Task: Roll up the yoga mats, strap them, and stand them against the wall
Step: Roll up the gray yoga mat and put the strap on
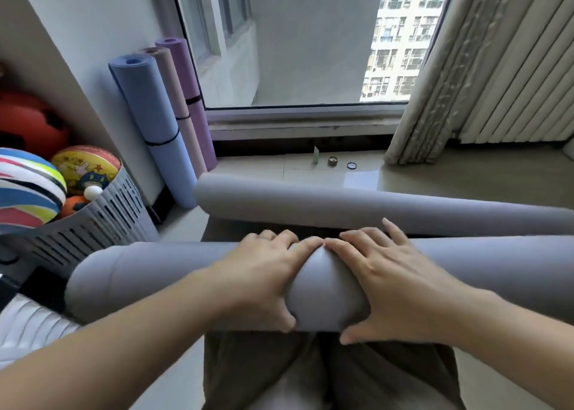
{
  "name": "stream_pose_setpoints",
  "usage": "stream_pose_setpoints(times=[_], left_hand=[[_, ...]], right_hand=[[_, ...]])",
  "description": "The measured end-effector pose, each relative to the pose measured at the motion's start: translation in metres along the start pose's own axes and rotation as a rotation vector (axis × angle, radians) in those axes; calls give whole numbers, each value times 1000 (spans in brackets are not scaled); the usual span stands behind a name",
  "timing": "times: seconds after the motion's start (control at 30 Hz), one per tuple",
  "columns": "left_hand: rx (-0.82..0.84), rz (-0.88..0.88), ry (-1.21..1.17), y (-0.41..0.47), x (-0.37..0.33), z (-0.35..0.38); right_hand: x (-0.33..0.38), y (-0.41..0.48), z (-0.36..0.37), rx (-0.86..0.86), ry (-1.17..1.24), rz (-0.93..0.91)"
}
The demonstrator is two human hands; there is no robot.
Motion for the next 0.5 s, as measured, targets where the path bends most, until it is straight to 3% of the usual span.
stream_pose_setpoints(times=[0.1, 0.17, 0.37, 0.5], left_hand=[[143, -35, -160, 17, 21, -8], [200, -39, -132, 27, 26, -11], [-59, -17, 215, 22, -3, -2], [-99, -66, 251, 26, 2, 11]], right_hand=[[-2, 9, 6, -3, 18, 26], [-7, 26, 2, 8, 63, 21], [-25, 57, -6, 132, 237, 53], [-30, 51, -6, 56, 145, 48]])
Point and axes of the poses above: each hand's wrist, its own y-axis towards the middle knuckle, its own z-axis out of the palm, x = y × z, the point moved 6 cm from there along y, towards the middle knuckle, and after that the axes turned 13 degrees about z, right-handed, at the moved point
